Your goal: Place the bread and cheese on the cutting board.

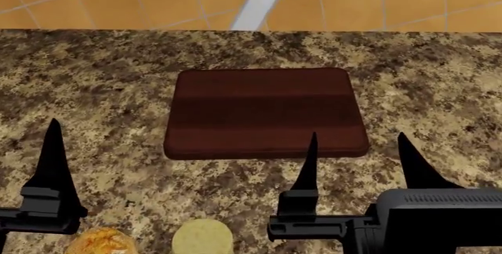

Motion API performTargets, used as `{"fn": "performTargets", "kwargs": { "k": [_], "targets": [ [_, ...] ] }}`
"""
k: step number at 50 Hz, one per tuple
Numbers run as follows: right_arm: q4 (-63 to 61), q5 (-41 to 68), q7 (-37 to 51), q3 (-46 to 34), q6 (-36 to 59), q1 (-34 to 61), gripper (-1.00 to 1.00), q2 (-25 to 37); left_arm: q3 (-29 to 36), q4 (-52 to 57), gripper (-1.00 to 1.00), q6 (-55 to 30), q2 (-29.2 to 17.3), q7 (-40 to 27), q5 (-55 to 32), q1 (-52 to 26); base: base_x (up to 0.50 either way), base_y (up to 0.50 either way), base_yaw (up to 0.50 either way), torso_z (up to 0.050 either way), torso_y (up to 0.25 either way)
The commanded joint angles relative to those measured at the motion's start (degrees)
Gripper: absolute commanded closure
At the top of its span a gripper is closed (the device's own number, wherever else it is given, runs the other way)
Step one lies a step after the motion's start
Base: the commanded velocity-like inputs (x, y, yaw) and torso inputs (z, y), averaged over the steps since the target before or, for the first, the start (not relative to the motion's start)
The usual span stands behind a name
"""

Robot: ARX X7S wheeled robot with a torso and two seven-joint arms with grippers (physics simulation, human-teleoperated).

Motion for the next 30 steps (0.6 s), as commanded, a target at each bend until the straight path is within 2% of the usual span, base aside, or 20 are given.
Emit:
{"fn": "performTargets", "kwargs": {
  "k": [1, 9, 11, 16, 18, 19, 21, 24, 25, 26, 28, 29, 30],
  "targets": [
    [-1.4, 0.0, 0.7, -0.7, 0.0, -0.8, -1.0, 0.7, -0.1, 0.0, -1.0, -0.2, -0.2, -0.5, -1.1, -0.1, 0.5, -0.19, 0.0, 0.0, 0.0],
    [-1.7, 2.1, 1.6, 1.3, 1.9, -0.6, -1.0, 0.1, -0.2, 0.6, -1.0, -0.2, -0.4, -1.3, -1.4, 0.2, 0.01, 0.0, 0.0, 0.0, 0.0],
    [-1.9, 2.4, 1.6, 1.4, 1.9, -0.7, -1.0, 0.1, -0.1, 2.1, -1.0, -2.6, -0.8, -1.4, -2.2, 0.2, 0.0, 0.0, 0.0, 0.0, 0.0],
    [-0.8, 2.7, 1.3, 0.8, 1.9, -0.4, -1.0, 0.3, -3.4, 11.9, -1.0, -17.8, -1.8, -3.2, -10.2, 0.4, 0.0, 0.0, 0.0, 0.0, 0.0],
    [-1.0, 2.9, 1.4, 0.8, 2.3, -0.4, -1.0, 0.4, -10.5, 18.1, -1.0, -29.1, -1.7, -5.4, -21.9, -0.9, 0.0, 0.0, 0.0, 0.0, 0.0],
    [-1.0, 3.1, 1.4, 0.9, 2.2, -0.5, -1.0, 0.4, -10.5, 18.3, -1.0, -27.8, -6.6, -12.4, -30.5, -0.2, 0.0, 0.0, 0.0, 0.0, 0.0],
    [-1.0, 3.3, 1.5, 1.0, 2.3, -0.5, -1.0, 0.5, -4.8, 18.3, -1.0, -20.0, -18.6, -26.5, -46.0, 1.5, 0.0, 0.0, 0.0, 0.0, 0.0],
    [-1.1, 2.9, 1.9, 0.3, 2.8, -0.3, -1.0, 0.8, 8.5, 18.3, -1.0, -1.0, -34.1, -39.2, -53.5, 2.1, 0.0, 0.0, 0.0, 0.0, 0.0],
    [-1.2, 3.0, 1.9, 0.3, 2.8, -0.4, -1.0, 0.8, 13.0, 18.3, -1.0, 3.7, -38.7, -44.4, -55.9, 0.9, 0.0, 0.0, 0.0, 0.0, 0.0],
    [-1.2, 3.1, 1.9, 0.3, 2.8, -0.4, -1.0, 0.8, 17.9, 18.3, -1.0, 7.6, -42.2, -46.7, -55.9, -1.0, 0.0, 0.0, 0.0, 0.0, 0.0],
    [-1.1, 3.4, 1.8, 0.4, 2.7, -0.4, -1.0, 0.9, 34.4, 18.3, -1.0, 19.2, -51.5, -52.3, -55.4, -10.1, 0.0, 0.0, 0.0, 0.0, 0.0],
    [-1.1, 3.6, 1.8, 0.6, 2.7, -0.4, -1.0, 0.8, 43.0, 18.3, -1.0, 24.9, -54.5, -52.4, -53.6, -17.3, 0.0, 0.0, 0.0, 0.0, 0.0],
    [-1.2, 3.8, 1.8, 0.8, 2.8, -0.5, -1.0, 0.9, 51.6, 18.3, -1.0, 28.7, -56.1, -55.3, -52.6, -24.7, 0.0, 0.0, 0.0, 0.0, 0.0]
  ]
}}
